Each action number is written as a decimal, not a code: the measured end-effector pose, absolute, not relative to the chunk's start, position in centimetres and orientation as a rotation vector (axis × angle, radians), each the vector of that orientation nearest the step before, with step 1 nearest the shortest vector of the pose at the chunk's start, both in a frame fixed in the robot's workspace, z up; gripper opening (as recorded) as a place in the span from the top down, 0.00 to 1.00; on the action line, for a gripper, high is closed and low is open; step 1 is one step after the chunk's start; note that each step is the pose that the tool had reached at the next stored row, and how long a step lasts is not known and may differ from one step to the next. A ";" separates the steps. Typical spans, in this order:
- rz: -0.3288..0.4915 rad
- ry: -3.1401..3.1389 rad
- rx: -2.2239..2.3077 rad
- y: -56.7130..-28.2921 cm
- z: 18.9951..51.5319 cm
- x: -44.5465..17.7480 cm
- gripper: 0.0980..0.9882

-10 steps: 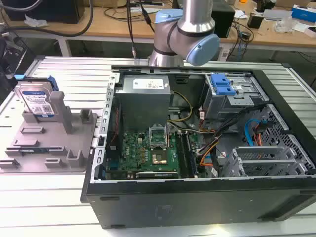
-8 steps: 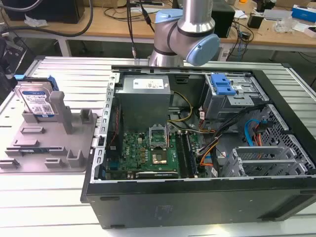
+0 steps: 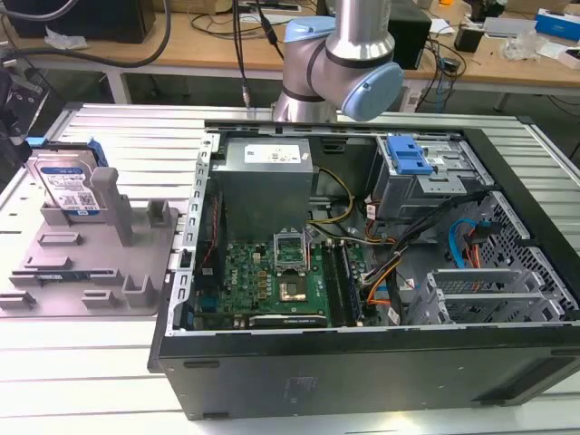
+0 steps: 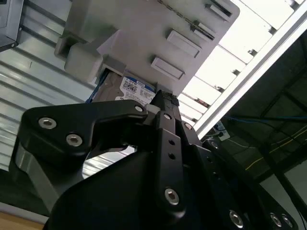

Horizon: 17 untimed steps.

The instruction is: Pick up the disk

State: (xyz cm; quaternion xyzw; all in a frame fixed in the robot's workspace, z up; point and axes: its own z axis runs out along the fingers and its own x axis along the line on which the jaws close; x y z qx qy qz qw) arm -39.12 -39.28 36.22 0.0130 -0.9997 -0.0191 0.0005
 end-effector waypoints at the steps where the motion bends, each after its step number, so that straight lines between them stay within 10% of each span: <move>1: -0.060 -3.139 0.077 -39.3 36.2 -39.1 0.99; 11: -0.058 -3.101 0.462 -39.3 36.2 -39.1 0.98; 17: -0.056 -3.041 0.747 -39.3 36.2 -39.1 0.50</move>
